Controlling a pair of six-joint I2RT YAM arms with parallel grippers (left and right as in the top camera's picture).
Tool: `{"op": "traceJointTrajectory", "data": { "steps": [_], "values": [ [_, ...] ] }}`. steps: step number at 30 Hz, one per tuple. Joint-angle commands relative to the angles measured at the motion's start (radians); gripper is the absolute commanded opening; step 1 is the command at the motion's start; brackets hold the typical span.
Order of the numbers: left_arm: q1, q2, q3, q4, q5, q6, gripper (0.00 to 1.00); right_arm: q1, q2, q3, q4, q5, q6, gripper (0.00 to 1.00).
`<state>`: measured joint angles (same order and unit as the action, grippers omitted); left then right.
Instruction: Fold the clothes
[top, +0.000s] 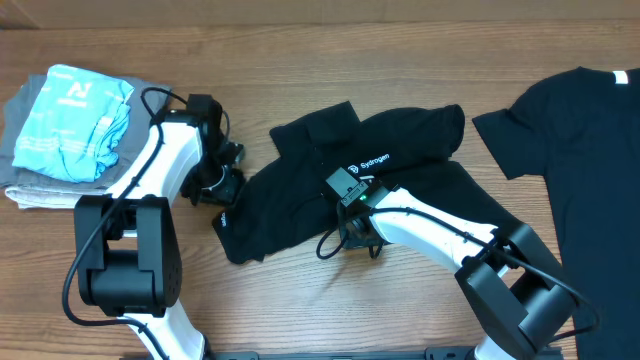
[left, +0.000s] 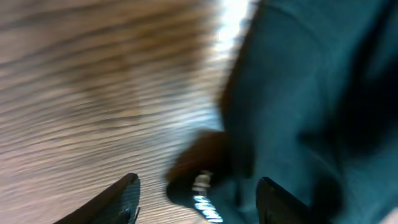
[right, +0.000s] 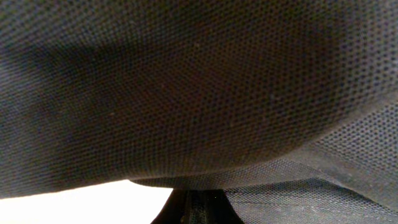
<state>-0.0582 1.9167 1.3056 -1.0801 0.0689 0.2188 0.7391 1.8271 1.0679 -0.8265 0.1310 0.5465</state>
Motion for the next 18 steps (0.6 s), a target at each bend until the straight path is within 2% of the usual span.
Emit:
{"op": "traceJointTrajectory", "data": {
  "steps": [1, 14, 16, 18],
  "values": [
    [0.006, -0.003, -0.028, 0.001, 0.089, 0.092, 0.64, -0.004, 0.025, -0.022, -0.009, -0.008, 0.008, 0.05],
    [0.008, -0.003, -0.093, 0.080, 0.080, 0.126, 0.63, -0.004, 0.025, -0.022, -0.009, -0.004, 0.008, 0.05],
    [0.008, -0.003, -0.093, 0.080, 0.081, 0.125, 0.60, -0.004, 0.025, -0.022, -0.009, -0.003, 0.008, 0.05],
    [0.009, -0.003, -0.093, 0.079, 0.081, 0.124, 0.49, -0.004, 0.025, -0.022, -0.009, -0.003, 0.008, 0.05]
  ]
}}
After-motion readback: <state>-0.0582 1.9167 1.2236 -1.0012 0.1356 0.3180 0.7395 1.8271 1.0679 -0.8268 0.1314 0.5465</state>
